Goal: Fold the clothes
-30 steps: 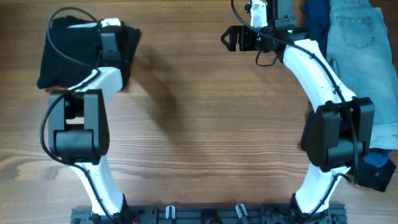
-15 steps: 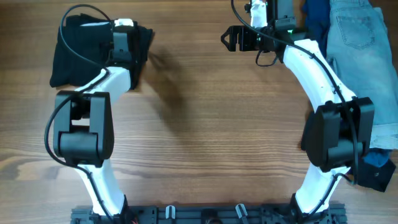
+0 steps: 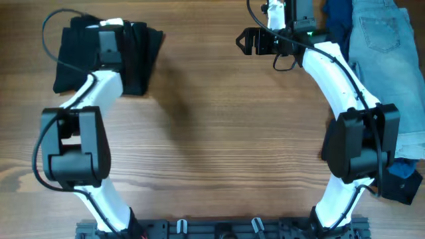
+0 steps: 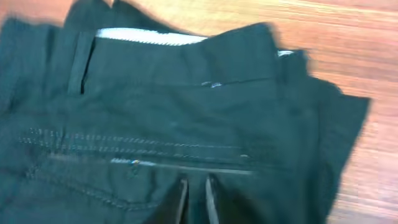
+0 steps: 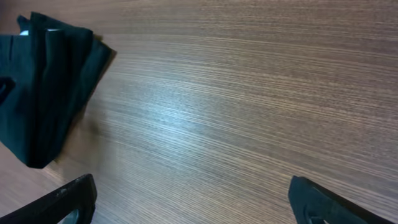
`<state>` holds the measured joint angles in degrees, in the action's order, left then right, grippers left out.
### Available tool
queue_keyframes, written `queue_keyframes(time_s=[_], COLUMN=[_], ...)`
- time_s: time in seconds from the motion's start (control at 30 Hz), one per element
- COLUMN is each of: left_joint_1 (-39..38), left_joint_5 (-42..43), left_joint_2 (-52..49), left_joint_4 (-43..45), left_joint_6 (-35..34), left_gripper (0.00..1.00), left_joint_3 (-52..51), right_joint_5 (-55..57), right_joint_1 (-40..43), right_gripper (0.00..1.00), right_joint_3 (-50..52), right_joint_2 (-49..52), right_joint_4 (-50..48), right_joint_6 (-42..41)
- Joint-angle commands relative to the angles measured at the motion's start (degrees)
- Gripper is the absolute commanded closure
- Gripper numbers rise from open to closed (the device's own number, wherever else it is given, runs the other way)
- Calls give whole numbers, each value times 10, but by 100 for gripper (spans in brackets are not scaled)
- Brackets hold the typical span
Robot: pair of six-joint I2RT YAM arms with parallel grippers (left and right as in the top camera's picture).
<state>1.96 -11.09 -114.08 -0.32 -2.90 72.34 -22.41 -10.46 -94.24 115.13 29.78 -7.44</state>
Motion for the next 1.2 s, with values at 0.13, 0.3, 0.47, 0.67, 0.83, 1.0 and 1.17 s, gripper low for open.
queue_keyframes(time_s=[0.13,0.3,0.47,0.67,0.83,1.0,1.17], left_joint_1=[40,43,51,91,121,133,137], left_joint_5=[76,76,74,76,77,76,77], left_joint_2=[-71,-119,-153,-161,-161,-161,-161], left_joint_4=[22,45,66,73,72,86,145], left_joint_6=[-48,-49,-49,-40,3,48,55], left_gripper=[92,92,93,94,94,95,95], left_joint_3=[0,0,0,0,0,0,0], right_joint_5=[-8,-8,-8,-7,-7,-7,-8], right_joint_1=[-1,-1,-1,-1,-1,-1,-1], right_gripper=[0,0,0,0,0,0,0], right_joint_3=[-7,-7,-7,-7,-7,-7,-7], right_joint_2=[-10,-10,-10,-10,-10,-10,-10], right_joint_4=[3,8,10,9,9,7,7], right_joint_6=[-2,-2,-2,-2,-2,-2,-3])
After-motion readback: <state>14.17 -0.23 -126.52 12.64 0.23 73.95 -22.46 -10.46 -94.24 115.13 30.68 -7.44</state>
